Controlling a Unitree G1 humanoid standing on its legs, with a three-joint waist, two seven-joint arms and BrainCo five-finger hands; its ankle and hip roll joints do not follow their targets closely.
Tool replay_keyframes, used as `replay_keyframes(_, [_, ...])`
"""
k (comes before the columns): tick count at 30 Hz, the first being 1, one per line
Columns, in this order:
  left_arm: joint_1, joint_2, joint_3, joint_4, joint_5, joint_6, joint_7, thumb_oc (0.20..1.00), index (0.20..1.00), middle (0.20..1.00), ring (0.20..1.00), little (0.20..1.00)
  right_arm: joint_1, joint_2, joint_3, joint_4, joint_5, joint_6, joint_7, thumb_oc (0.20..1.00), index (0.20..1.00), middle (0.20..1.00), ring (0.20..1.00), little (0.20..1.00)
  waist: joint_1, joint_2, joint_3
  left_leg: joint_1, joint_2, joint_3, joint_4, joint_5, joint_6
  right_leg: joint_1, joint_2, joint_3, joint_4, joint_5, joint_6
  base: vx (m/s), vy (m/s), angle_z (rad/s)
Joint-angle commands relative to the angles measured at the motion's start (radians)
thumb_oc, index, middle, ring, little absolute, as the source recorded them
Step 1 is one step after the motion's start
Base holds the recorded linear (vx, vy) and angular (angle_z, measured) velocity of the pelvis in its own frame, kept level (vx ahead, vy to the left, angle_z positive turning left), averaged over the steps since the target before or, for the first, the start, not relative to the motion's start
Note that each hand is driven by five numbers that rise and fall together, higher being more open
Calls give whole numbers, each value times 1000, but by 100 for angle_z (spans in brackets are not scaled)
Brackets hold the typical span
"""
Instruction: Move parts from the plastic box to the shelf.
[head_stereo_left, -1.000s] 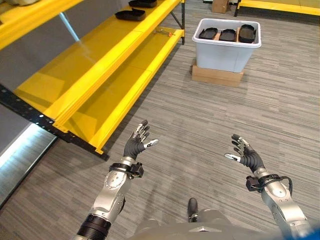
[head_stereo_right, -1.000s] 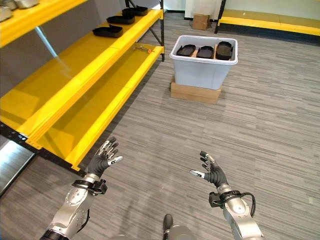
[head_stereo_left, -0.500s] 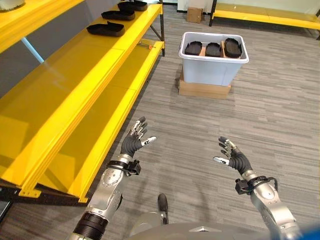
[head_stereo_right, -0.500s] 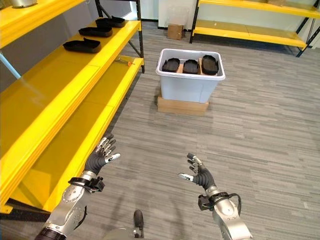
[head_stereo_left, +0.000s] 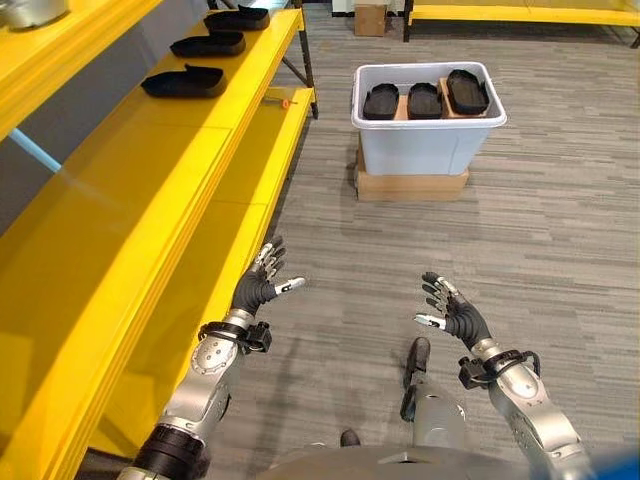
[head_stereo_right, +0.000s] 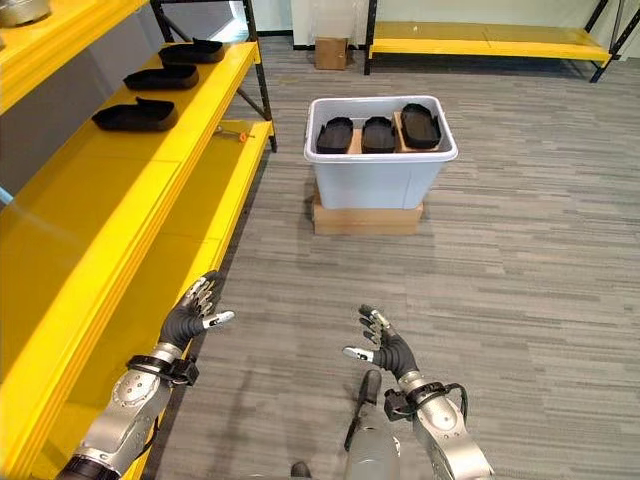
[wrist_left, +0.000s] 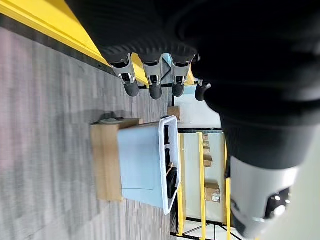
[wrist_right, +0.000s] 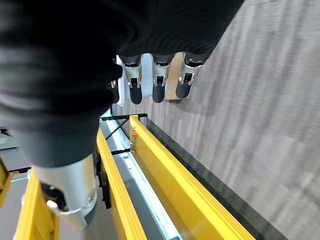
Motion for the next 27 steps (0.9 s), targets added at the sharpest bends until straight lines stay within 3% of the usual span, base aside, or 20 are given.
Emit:
replay_keyframes(1, [-38, -31, 2, -36, 8, -58, -14, 1000, 1000, 1000, 1000, 1000, -18, -33, -31, -72, 56, -55, 7, 1000, 1000, 1000, 1000, 1000, -5, 4, -21, -4, 127, 19, 93, -29, -64, 111, 24, 37, -2, 83, 16, 247, -189, 4])
replay_keyframes(3, [-43, -34, 0, -37, 1, -59, -16, 1000, 1000, 1000, 1000, 1000, -14, -42, -36, -84, 61, -58, 10, 1000, 1000, 1000, 1000, 1000, -10, 12, -22, -1, 148, 19, 119, -21, -78, 114, 34, 33, 16, 58, 5, 261, -222, 6])
replay_keyframes(5, [-53, -39, -10, -36, -10, -59, -14, 1000, 1000, 1000, 1000, 1000, -13, -59, -38, -83, 80, -61, 8, 1000, 1000, 1000, 1000, 1000, -21, 29, -21, -18, 201, 7, 215, 41, -118, 136, 77, 35, 39, -6, -39, 342, -346, -15])
replay_keyframes(6, [-49, -40, -6, -36, -21, -59, -10, 1000, 1000, 1000, 1000, 1000, -19, -68, -34, -86, 93, -61, 14, 1000, 1000, 1000, 1000, 1000, -18, 26, -19, -48, 226, -16, 308, 108, -135, 160, 110, 51, 36, -34, -68, 205, -232, -14])
replay_keyframes(7, [-49, -39, -6, -36, -21, -59, -10, 1000, 1000, 1000, 1000, 1000, -19, -68, -34, -86, 93, -61, 14, 1000, 1000, 1000, 1000, 1000, -19, 24, -22, -53, 223, -18, 307, 111, -134, 158, 107, 50, 34, -31, -69, 194, -227, -27])
replay_keyframes(8, [-47, -40, -3, -36, -27, -61, -10, 1000, 1000, 1000, 1000, 1000, -18, -74, -35, -85, 95, -62, 14, 1000, 1000, 1000, 1000, 1000, -14, 20, -18, -77, 238, -28, 375, 153, -145, 174, 124, 60, 32, -47, -83, 218, -266, -52])
replay_keyframes(9, [-37, -39, 2, -39, -37, -57, -8, 1000, 1000, 1000, 1000, 1000, -13, -87, -42, -87, 99, -62, 13, 1000, 1000, 1000, 1000, 1000, -4, 0, -10, -143, 261, -49, 539, 233, -157, 210, 149, 83, 18, -74, -117, 361, -406, -49])
replay_keyframes(10, [-24, -41, 6, -42, -40, -52, -6, 1000, 1000, 1000, 1000, 1000, -3, -101, -55, -94, 92, -62, 7, 1000, 1000, 1000, 1000, 1000, 12, -23, 8, -206, 255, -72, 677, 243, -148, 247, 165, 107, 7, -103, -143, 278, -322, -40])
replay_keyframes(11, [-24, -40, 6, -42, -40, -52, -6, 1000, 1000, 1000, 1000, 1000, -3, -101, -55, -94, 92, -62, 7, 1000, 1000, 1000, 1000, 1000, 12, -26, 6, -209, 251, -72, 675, 247, -146, 244, 162, 107, 6, -100, -143, 246, -214, -64])
replay_keyframes(12, [-16, -41, 1, -41, -40, -46, -11, 1000, 1000, 1000, 1000, 1000, 6, -105, -72, -90, 85, -61, -6, 1000, 1000, 1000, 1000, 1000, 31, -44, 29, -311, 231, -66, 672, 184, -126, 285, 155, 124, -7, -109, -134, 173, -82, -62])
replay_keyframes(13, [-12, -39, 3, -35, -33, -44, -10, 1000, 1000, 1000, 1000, 1000, 6, -103, -77, -85, 86, -60, -12, 1000, 1000, 1000, 1000, 1000, 38, -49, 33, -356, 234, -58, 636, 166, -118, 299, 153, 131, -15, -113, -127, 236, -78, -50])
replay_keyframes(16, [3, -38, 6, -20, -34, -41, -7, 1000, 1000, 1000, 1000, 1000, 10, -102, -80, -77, 89, -60, -12, 1000, 1000, 1000, 1000, 1000, 56, -59, 34, -413, 215, -61, 546, 139, -100, 319, 149, 149, -31, -119, -116, 219, 50, -18])
replay_keyframes(17, [18, -45, 7, -8, -22, -45, 0, 1000, 1000, 1000, 1000, 1000, 10, -91, -70, -45, 80, -64, -11, 1000, 1000, 1000, 1000, 1000, 90, -41, 32, -443, 199, -145, 211, 227, -107, 371, 174, 182, -35, -146, -103, 412, 125, -54])
replay_keyframes(18, [18, -45, 7, -8, -22, -46, 0, 1000, 1000, 1000, 1000, 1000, 9, -91, -70, -45, 80, -64, -11, 1000, 1000, 1000, 1000, 1000, 90, -41, 31, -440, 198, -145, 202, 233, -107, 370, 174, 181, -36, -144, -103, 469, 139, -92])
replay_keyframes(20, [9, -49, 10, -7, -20, -55, -1, 1000, 1000, 1000, 1000, 1000, -4, -81, -58, -25, 75, -63, -12, 1000, 1000, 1000, 1000, 1000, 102, -22, 24, -434, 192, -171, 99, 304, -129, 421, 186, 215, -27, -177, -94, 382, 107, -69])
replay_keyframes(23, [1, -45, 17, -19, -27, -58, 0, 1000, 1000, 1000, 1000, 1000, -3, -65, -51, -37, 67, -54, 4, 1000, 1000, 1000, 1000, 1000, 107, -24, -7, -402, 172, -153, 130, 251, -98, 450, 160, 243, 9, -214, -80, 449, 193, -85])
replay_keyframes(24, [-14, -39, 11, -32, -27, -59, 6, 1000, 1000, 1000, 1000, 1000, -11, -45, -47, -36, 66, -52, 3, 1000, 1000, 1000, 1000, 1000, 108, -39, -33, -387, 141, -121, 158, 198, -63, 457, 115, 253, 53, -209, -54, 527, 268, -84])
replay_keyframes(25, [-11, -38, 12, -32, -28, -60, 7, 1000, 1000, 1000, 1000, 1000, -14, -42, -43, -37, 60, -50, 4, 1000, 1000, 1000, 1000, 1000, 109, -40, -38, -377, 132, -115, 158, 183, -51, 451, 103, 255, 74, -202, -45, 671, 412, -29])
replay_keyframes(26, [-2, -33, 13, -37, -26, -51, 12, 1000, 1000, 1000, 1000, 1000, -16, -27, -39, -23, 46, -46, 6, 1000, 1000, 1000, 1000, 1000, 110, -48, -43, -340, 99, -89, 155, 139, -11, 395, 64, 270, 217, -140, -17, 334, 244, -33])
replay_keyframes(27, [-2, -33, 13, -37, -26, -51, 12, 1000, 1000, 1000, 1000, 1000, -16, -27, -39, -23, 46, -46, 6, 1000, 1000, 1000, 1000, 1000, 111, -49, -44, -341, 98, -87, 156, 138, -10, 391, 63, 272, 221, -142, -16, 349, 280, -31])
